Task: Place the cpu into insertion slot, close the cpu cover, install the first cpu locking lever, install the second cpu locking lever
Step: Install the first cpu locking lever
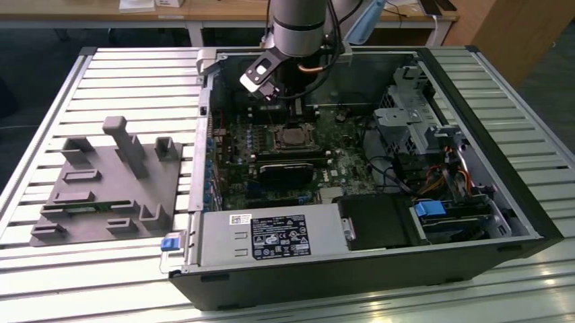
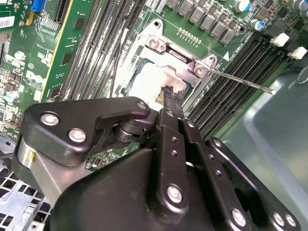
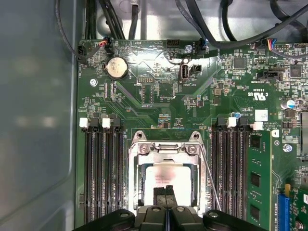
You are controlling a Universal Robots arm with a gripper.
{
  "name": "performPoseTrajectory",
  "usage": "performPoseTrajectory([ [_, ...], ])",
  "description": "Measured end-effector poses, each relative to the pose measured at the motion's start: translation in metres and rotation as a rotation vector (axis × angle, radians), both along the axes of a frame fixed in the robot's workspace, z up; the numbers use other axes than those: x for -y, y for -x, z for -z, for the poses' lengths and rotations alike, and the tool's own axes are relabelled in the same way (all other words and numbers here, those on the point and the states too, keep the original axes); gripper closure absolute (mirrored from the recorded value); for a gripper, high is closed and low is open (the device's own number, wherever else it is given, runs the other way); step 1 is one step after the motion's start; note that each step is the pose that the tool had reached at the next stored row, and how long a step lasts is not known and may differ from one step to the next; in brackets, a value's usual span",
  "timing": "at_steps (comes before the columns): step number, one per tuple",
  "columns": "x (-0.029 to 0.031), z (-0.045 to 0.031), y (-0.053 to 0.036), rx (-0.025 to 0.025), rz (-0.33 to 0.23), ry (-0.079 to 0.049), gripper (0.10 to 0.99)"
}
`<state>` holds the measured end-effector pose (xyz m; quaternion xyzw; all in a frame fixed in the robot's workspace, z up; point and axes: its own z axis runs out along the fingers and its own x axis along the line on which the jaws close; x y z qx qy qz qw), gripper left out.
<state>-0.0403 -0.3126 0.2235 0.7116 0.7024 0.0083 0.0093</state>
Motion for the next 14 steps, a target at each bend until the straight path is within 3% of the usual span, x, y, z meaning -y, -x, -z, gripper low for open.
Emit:
performPoseTrajectory([
  [14, 0.0000, -0.0092, 0.0000, 0.0000, 0.000, 0.000, 0.980],
])
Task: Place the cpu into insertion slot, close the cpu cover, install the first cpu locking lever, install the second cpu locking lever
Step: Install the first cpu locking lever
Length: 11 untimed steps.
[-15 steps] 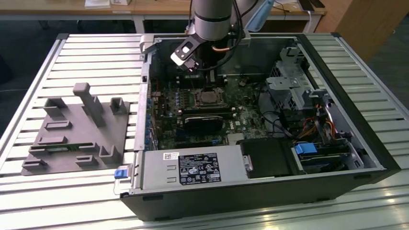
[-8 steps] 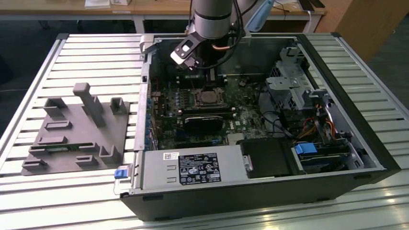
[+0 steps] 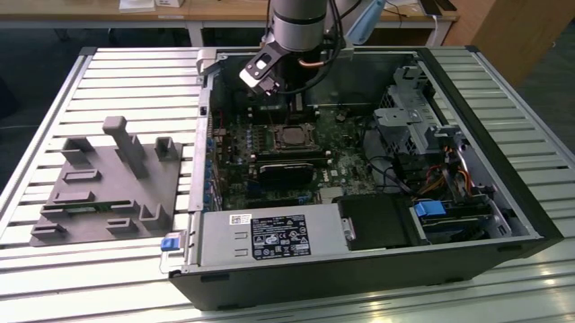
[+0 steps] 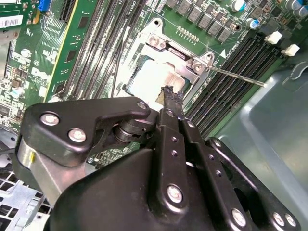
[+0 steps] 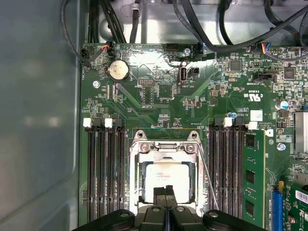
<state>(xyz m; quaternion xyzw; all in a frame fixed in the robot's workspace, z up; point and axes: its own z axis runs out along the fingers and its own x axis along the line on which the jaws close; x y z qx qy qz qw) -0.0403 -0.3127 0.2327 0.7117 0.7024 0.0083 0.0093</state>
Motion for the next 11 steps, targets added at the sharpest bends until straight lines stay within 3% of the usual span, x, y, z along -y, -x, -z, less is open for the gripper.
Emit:
performPoseTrajectory([
  [11, 0.0000, -0.0094, 0.0000, 0.0000, 0.000, 0.000, 0.980],
])
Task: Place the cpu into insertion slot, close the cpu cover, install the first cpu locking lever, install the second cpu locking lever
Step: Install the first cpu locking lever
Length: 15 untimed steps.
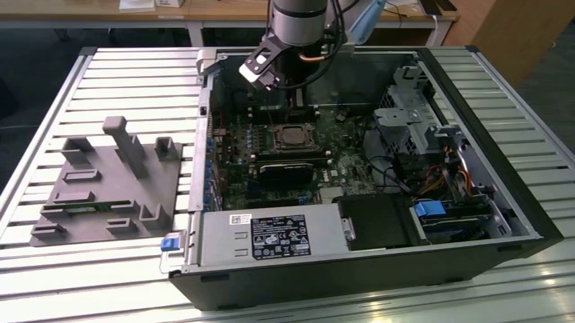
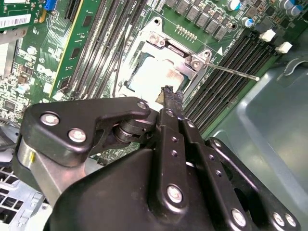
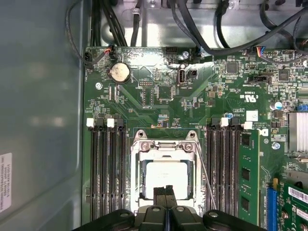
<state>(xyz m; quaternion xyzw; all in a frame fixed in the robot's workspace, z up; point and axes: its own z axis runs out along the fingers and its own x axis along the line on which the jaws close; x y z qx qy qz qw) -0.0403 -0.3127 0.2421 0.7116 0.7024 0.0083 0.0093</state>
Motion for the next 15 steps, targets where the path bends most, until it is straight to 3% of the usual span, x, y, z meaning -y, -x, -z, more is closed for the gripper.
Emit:
performPoseTrajectory([
  [10, 0.0000, -0.0110, 0.0000, 0.0000, 0.000, 0.000, 0.980],
  [15, 0.0000, -0.0124, 0.0000, 0.0002, -0.003, 0.000, 0.980],
])
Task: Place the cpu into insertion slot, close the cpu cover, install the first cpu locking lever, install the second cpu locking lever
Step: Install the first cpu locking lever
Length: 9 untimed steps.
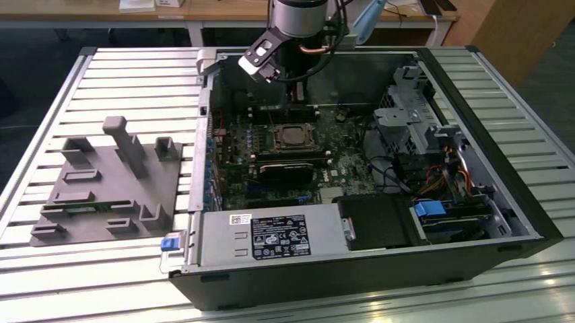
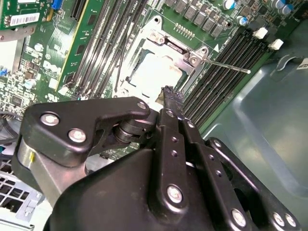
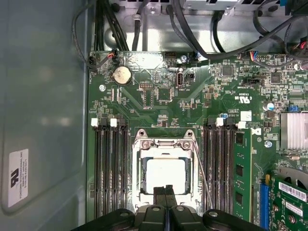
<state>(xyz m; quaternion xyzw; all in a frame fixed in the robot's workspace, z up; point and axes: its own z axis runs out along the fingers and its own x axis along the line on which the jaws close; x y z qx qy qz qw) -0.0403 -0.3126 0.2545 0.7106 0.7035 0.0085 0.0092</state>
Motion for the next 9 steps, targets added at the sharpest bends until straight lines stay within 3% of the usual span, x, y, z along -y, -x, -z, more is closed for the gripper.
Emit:
performPoseTrajectory([
  [9, 0.0000, -0.0001, 0.0000, -0.0002, -0.151, 0.000, 0.980],
])
